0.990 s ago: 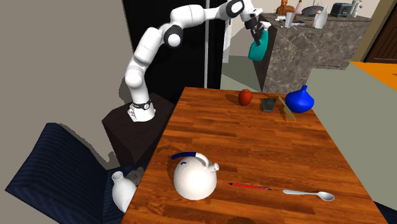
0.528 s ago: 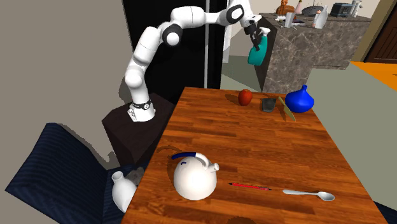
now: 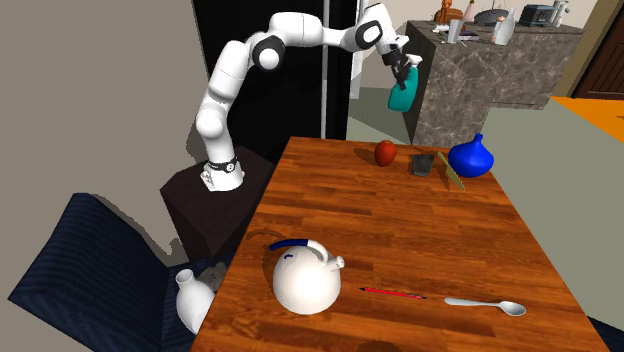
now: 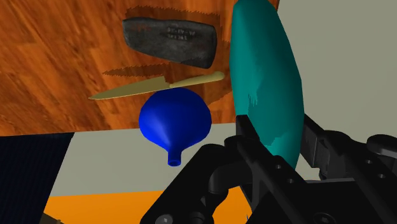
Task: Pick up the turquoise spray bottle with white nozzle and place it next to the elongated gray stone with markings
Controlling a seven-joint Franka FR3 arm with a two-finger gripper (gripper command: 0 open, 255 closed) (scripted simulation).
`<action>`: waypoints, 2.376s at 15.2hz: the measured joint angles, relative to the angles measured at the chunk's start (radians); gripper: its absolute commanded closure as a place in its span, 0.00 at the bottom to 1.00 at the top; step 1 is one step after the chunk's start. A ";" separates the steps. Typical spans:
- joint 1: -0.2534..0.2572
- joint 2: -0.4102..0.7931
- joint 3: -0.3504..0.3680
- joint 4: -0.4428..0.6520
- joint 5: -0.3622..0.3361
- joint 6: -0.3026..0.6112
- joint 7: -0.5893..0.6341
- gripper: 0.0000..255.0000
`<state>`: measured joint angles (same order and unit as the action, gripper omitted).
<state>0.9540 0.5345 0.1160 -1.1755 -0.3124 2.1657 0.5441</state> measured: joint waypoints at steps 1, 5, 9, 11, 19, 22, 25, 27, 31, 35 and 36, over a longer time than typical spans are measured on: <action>0.000 0.001 -0.001 -0.011 -0.002 0.011 0.004 1.00; -0.001 -0.003 -0.004 -0.068 -0.010 0.063 0.019 1.00; -0.002 -0.004 -0.008 -0.124 -0.019 0.116 0.036 1.00; -0.002 -0.001 -0.011 -0.146 -0.024 0.142 0.044 1.00; 0.000 0.017 -0.023 -0.226 -0.047 0.237 0.078 1.00; 0.002 0.029 -0.028 -0.244 -0.055 0.266 0.089 1.00; 0.003 0.044 -0.033 -0.258 -0.063 0.295 0.100 1.00; 0.007 0.053 -0.037 -0.271 -0.070 0.315 0.111 1.00; 0.008 0.073 -0.046 -0.293 -0.082 0.358 0.126 1.00; 0.013 0.098 -0.056 -0.306 -0.095 0.395 0.143 1.00; 0.013 0.102 -0.058 -0.313 -0.098 0.406 0.147 1.00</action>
<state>0.9669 0.6368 0.0579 -1.4883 -0.4101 2.5716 0.6908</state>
